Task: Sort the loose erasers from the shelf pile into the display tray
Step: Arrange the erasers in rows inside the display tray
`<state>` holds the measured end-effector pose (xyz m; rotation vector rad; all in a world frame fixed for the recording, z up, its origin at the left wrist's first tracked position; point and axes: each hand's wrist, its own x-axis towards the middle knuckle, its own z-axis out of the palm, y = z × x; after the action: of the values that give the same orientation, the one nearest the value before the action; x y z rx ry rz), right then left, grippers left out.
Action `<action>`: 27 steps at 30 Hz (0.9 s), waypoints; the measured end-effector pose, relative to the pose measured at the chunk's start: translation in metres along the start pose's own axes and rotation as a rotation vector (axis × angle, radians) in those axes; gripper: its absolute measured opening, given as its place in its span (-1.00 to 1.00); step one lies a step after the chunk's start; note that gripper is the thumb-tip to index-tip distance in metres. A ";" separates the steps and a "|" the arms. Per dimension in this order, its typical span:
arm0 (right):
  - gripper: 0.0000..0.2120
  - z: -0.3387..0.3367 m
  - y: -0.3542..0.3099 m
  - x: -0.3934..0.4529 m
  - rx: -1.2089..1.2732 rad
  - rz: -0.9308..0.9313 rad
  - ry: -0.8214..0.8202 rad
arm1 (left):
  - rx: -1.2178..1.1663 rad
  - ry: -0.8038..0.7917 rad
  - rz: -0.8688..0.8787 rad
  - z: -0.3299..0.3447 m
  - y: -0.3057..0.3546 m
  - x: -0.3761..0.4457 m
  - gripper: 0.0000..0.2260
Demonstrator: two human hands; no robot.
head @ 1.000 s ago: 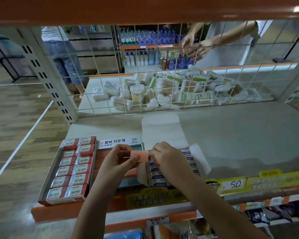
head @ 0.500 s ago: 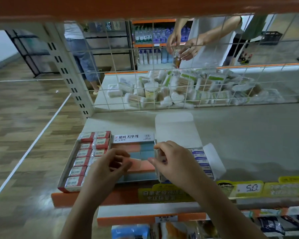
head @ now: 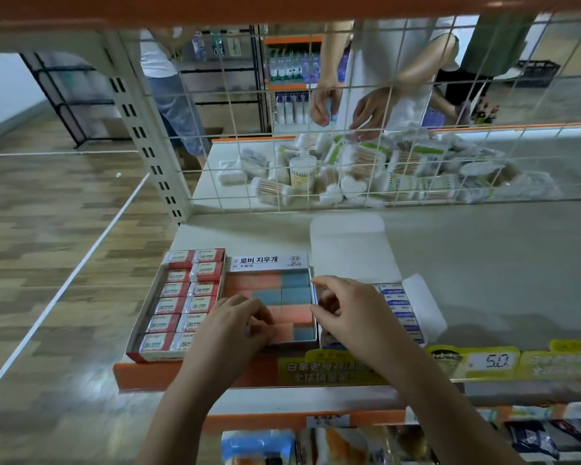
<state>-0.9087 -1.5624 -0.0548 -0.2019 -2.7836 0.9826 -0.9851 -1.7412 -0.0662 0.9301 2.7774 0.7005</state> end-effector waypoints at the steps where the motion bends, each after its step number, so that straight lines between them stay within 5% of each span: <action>1: -0.57 0.000 0.000 0.000 0.000 -0.005 0.004 | 0.027 0.002 0.018 -0.001 0.000 0.001 -0.86; 21: -0.57 -0.016 0.007 0.001 -0.019 -0.040 -0.094 | 0.189 -0.307 0.252 -0.017 0.010 0.025 -0.78; 27: -0.59 -0.066 0.035 0.010 -0.219 -0.061 -0.068 | 0.237 -0.176 0.349 -0.037 0.062 0.074 -0.78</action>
<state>-0.9021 -1.4939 -0.0251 -0.1144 -2.9381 0.6816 -1.0210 -1.6675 -0.0023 1.4689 2.6058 0.3084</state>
